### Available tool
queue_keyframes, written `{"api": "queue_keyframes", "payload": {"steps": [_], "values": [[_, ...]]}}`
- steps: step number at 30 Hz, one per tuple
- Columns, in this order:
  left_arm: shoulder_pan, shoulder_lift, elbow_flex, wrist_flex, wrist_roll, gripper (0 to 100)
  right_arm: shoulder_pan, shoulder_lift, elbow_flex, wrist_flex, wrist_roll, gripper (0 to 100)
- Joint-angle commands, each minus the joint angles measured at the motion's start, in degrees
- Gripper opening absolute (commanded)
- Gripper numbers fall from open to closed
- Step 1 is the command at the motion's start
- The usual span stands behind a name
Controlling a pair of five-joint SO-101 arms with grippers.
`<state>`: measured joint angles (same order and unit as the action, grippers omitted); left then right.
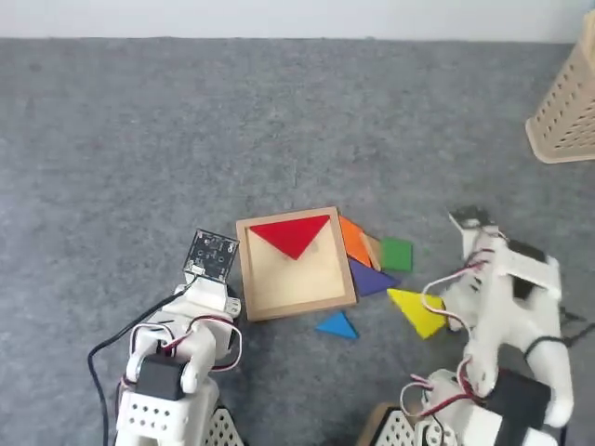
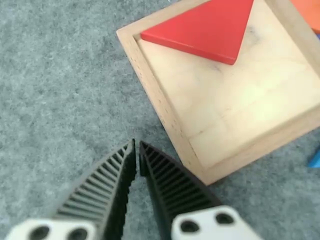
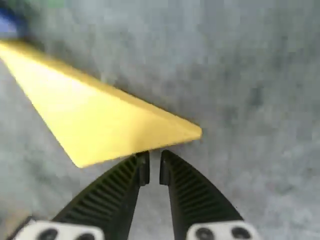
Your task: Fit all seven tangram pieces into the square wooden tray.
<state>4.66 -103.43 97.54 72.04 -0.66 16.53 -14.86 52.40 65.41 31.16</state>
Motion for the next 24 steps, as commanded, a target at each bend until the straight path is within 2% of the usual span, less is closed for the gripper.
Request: {"api": "queue_keyframes", "payload": {"steps": [1,5,10,14,17,19,24], "values": [[-0.2,-1.1,-1.0,0.4,0.4,1,-5.2,0.0,-5.8,2.2,-5.6,5.3],[-0.2,-1.1,-1.0,0.4,0.4,1,-6.8,-0.7,-9.4,6.5,-7.8,5.3],[-0.2,-1.1,-1.0,0.4,0.4,1,-11.0,-1.6,-10.2,10.8,-1.1,5.4],[-0.2,-1.1,-1.0,0.4,0.4,1,-15.2,-8.2,-6.2,10.8,-1.0,11.1],[-0.2,-1.1,-1.0,0.4,0.4,1,-18.2,-13.9,-3.5,10.4,-10.3,15.8],[-0.2,-1.1,-1.0,0.4,0.4,1,-17.2,-16.3,-3.4,9.0,-15.7,15.8],[-0.1,-1.1,-1.0,0.4,0.4,1,-19.0,-14.5,-3.3,8.5,-24.9,16.2]]}}
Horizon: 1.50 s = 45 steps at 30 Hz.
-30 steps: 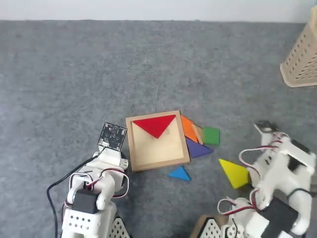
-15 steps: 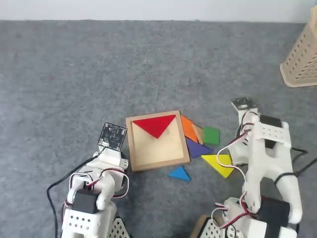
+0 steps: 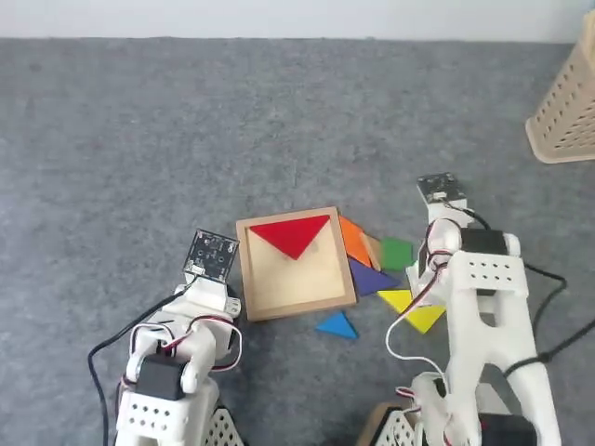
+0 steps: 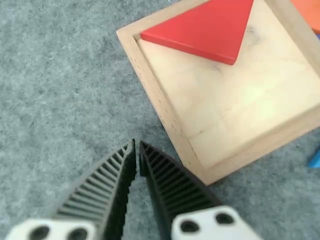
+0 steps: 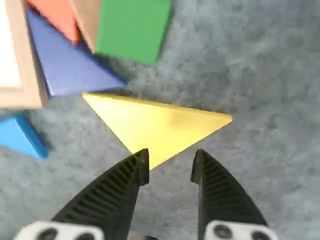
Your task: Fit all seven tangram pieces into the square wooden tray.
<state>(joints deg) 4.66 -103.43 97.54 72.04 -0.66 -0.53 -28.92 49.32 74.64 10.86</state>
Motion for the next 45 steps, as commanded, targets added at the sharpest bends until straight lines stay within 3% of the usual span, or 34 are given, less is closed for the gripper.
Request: {"api": "queue_keyframes", "payload": {"steps": [1,5,11,15,20,27,36,45], "values": [[-0.1,-1.1,-1.0,0.4,0.4,1,-3.3,1.2,-0.2,-0.9,-4.8,16.3],[-0.2,-1.1,-1.0,0.4,0.4,1,-7.3,10.4,-0.3,-4.7,-5.2,16.3],[-0.2,-1.1,-1.0,0.4,0.4,1,-7.4,24.4,-0.4,-13.4,-9.1,16.3],[-0.2,-1.1,-1.0,0.4,0.4,1,-4.8,28.9,-5.1,-11.0,-10.5,20.5],[-0.2,-1.1,-1.0,0.4,0.4,1,-0.5,29.1,-5.6,-11.0,-10.1,29.9],[-0.2,-1.1,-1.0,0.4,0.4,1,1.3,29.4,-5.6,-9.5,-10.5,27.6],[-0.2,-1.1,-1.0,0.4,0.4,1,11.4,29.6,-13.0,-10.0,-9.9,27.5],[-0.2,-1.1,-1.0,0.4,0.4,1,14.2,29.6,-20.9,-12.6,-3.7,27.4]]}}
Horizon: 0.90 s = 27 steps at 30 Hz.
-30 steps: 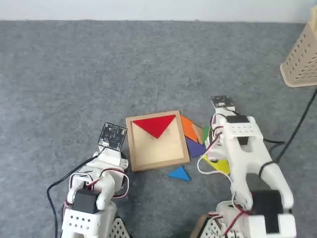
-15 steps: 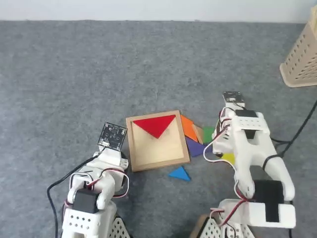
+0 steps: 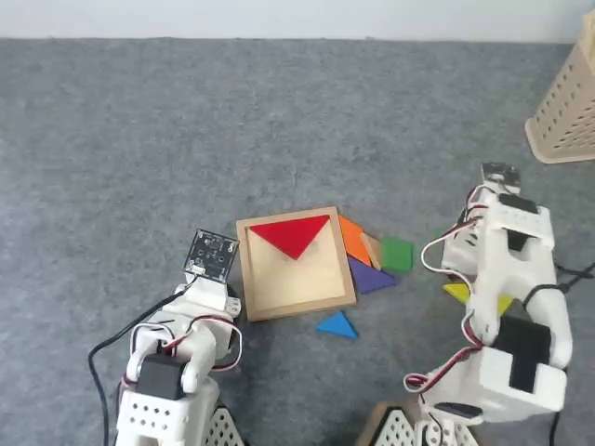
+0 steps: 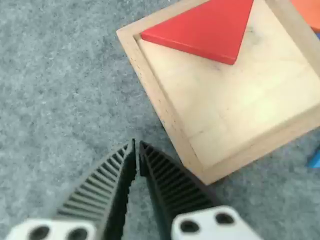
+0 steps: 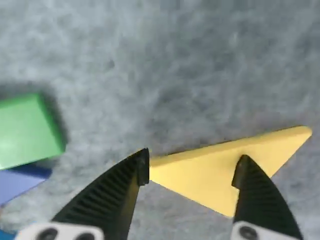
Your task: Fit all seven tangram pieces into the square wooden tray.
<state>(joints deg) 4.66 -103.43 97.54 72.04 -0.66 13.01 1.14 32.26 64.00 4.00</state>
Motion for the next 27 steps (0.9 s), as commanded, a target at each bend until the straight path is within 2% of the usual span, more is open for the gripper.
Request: {"api": "queue_keyframes", "payload": {"steps": [1,6,9,15,21,27], "values": [[-0.2,-1.1,-1.0,0.4,0.4,1,0.7,-0.6,-4.8,-2.3,3.5,27.4],[-0.2,-1.1,-1.0,0.4,0.4,1,4.0,-3.6,-9.8,4.7,-1.3,27.4],[-0.2,-1.1,-1.0,0.4,0.4,1,6.6,-8.0,-7.2,8.5,-5.2,27.4],[-0.2,-1.1,-1.0,0.4,0.4,1,6.8,-11.7,9.1,0.2,-12.4,27.4],[-0.2,-1.1,-1.0,0.4,0.4,1,7.2,-4.9,10.9,-3.6,-17.5,27.8],[-0.2,-1.1,-1.0,0.4,0.4,1,8.7,7.2,0.7,0.2,-20.5,27.8]]}}
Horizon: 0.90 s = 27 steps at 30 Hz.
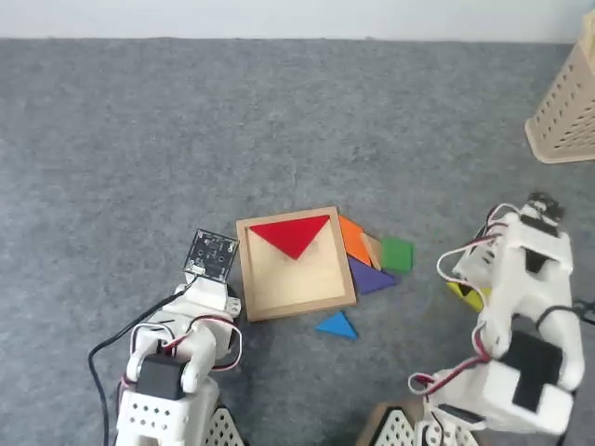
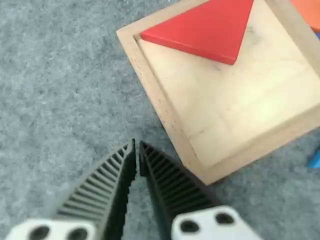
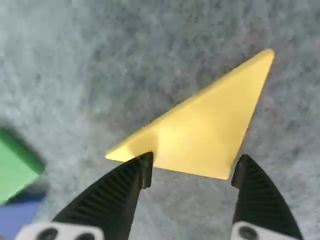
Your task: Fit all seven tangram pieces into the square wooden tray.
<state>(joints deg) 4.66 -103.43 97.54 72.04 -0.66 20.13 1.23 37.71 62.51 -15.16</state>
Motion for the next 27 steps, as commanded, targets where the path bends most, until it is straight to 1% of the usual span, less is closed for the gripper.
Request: {"api": "queue_keyframes", "payload": {"steps": [1,5,8,9,10,12,15,19,23,25,27], "values": [[-0.2,-1.1,-1.0,0.4,0.4,1,1.9,8.9,-7.0,2.9,-1.2,27.8],[-0.2,-1.1,-1.0,0.4,0.4,1,5.1,13.8,-14.1,4.7,-1.2,27.8],[-0.2,-1.1,-1.0,0.4,0.4,1,6.8,14.8,-17.0,4.4,-1.1,27.5],[-0.2,-1.1,-1.0,0.4,0.4,1,7.1,14.8,-17.7,4.1,-0.1,27.5],[-0.2,-1.1,-1.0,0.4,0.4,1,7.2,14.8,-18.5,3.1,2.7,27.4],[-0.2,-1.1,-1.0,0.4,0.4,1,6.8,14.8,-20.5,1.2,11.2,27.4],[-0.2,-1.1,-1.0,0.4,0.4,1,3.4,15.8,-24.6,0.4,22.2,27.4],[-0.2,-1.1,-1.0,0.4,0.4,1,-2.2,18.2,-32.1,6.7,32.7,27.4],[-0.2,-1.1,-1.0,0.4,0.4,1,-4.4,19.6,-39.5,13.8,39.7,27.4],[-0.2,-1.1,-1.0,0.4,0.4,1,-4.0,19.6,-42.1,16.3,39.5,27.4],[-0.2,-1.1,-1.0,0.4,0.4,1,-3.1,19.6,-43.9,17.4,37.4,27.4]]}}
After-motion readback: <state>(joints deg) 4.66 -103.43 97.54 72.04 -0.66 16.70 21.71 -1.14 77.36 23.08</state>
